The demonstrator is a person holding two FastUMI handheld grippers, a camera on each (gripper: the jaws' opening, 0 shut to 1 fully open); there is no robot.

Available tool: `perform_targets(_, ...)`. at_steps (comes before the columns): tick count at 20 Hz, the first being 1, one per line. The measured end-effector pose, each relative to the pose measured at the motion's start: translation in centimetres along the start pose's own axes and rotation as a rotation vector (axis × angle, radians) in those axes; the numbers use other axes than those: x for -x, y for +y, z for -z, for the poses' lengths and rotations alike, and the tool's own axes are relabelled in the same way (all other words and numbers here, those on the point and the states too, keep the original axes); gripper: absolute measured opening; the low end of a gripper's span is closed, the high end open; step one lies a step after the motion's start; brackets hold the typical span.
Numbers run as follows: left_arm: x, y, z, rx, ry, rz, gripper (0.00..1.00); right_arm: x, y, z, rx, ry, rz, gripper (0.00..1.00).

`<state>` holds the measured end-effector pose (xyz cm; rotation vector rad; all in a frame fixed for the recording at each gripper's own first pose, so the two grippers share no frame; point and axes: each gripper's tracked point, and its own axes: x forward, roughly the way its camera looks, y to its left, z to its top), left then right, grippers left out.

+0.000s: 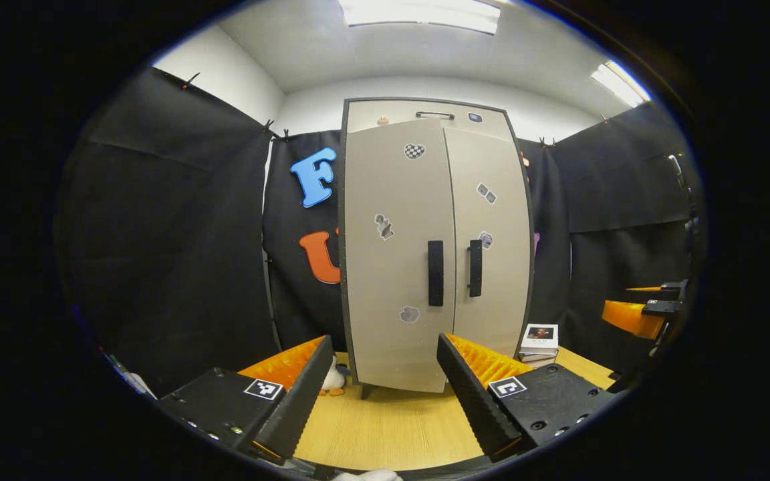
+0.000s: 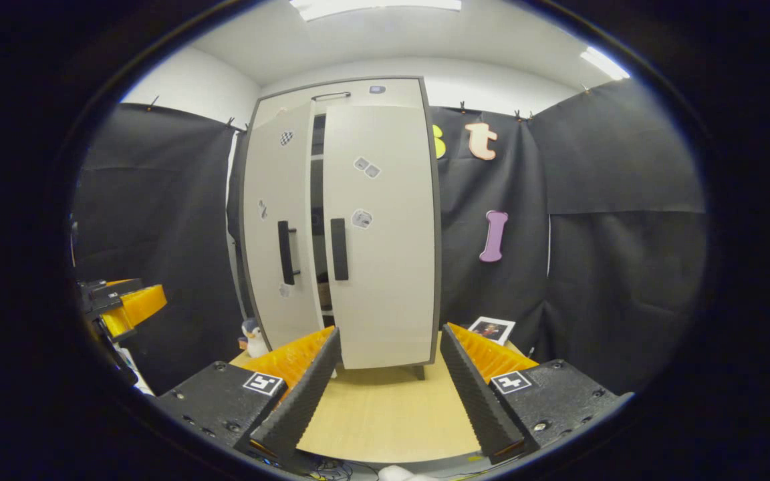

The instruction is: Grab one shoe with the right hand and put it into the shoe cabinet, grab the other shoe with the left hand and put it into the shoe cabinet; then close the right door with the right hand and the left door with the left hand.

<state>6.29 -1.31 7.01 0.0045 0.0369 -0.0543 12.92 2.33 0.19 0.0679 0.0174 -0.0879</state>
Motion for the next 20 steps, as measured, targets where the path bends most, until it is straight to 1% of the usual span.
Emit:
perform_targets(6, 0.2, 1.3, 0.4, 0.029, 0.023, -0.01, 0.96, 0.1, 0.1, -0.2, 0.016, -0.009, 0.018, 0.98)
perform_targets(12, -0.3, 0.7, 0.0, 0.012, 0.016, 0.007, 0.96, -0.1, -0.5, -0.5, 0.013, -0.019, 0.032, 0.98)
perform_targets(20, -0.8, 0.1, -0.5, 0.012, 0.012, 0.016, 0.96, -0.4, -0.9, -0.3, 0.015, -0.015, 0.031, 0.98)
